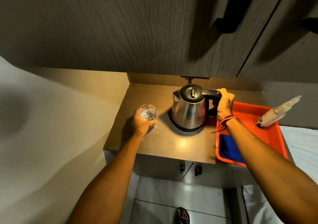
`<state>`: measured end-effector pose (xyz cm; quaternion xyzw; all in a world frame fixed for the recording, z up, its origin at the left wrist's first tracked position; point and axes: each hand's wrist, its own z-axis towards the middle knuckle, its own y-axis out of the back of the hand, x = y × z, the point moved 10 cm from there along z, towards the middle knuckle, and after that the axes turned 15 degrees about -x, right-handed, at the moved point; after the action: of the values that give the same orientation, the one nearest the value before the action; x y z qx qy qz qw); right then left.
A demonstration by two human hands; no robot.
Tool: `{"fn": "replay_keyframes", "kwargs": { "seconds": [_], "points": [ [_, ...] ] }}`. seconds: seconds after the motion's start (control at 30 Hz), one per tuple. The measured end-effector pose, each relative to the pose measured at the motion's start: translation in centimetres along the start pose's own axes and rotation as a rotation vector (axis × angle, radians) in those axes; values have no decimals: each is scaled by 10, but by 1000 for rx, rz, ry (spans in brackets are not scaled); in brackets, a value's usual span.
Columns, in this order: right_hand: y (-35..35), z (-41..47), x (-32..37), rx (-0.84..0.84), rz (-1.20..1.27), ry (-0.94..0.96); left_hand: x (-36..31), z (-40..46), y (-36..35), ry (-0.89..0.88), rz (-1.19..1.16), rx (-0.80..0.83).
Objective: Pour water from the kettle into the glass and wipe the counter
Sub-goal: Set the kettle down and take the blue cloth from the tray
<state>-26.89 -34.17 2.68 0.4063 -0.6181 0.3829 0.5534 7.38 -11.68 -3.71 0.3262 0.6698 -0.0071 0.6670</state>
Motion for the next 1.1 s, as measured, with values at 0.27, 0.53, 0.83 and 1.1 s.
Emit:
{"fn": "replay_keyframes", "kwargs": {
  "seconds": [0.27,0.53,0.83,1.1],
  "points": [
    [52,-11,-8,-70,-223,84,-12,-3,4,-63,-31,-15],
    [138,-3,-36,-42,-937,151,-103,-100,10,-685,86,-211],
    [159,-19,-84,216,-1148,-30,-96,-247,-101,-885,113,507],
    [131,-74,15,237,-943,411,-67,-233,-87,-595,44,510]
  ]
}}
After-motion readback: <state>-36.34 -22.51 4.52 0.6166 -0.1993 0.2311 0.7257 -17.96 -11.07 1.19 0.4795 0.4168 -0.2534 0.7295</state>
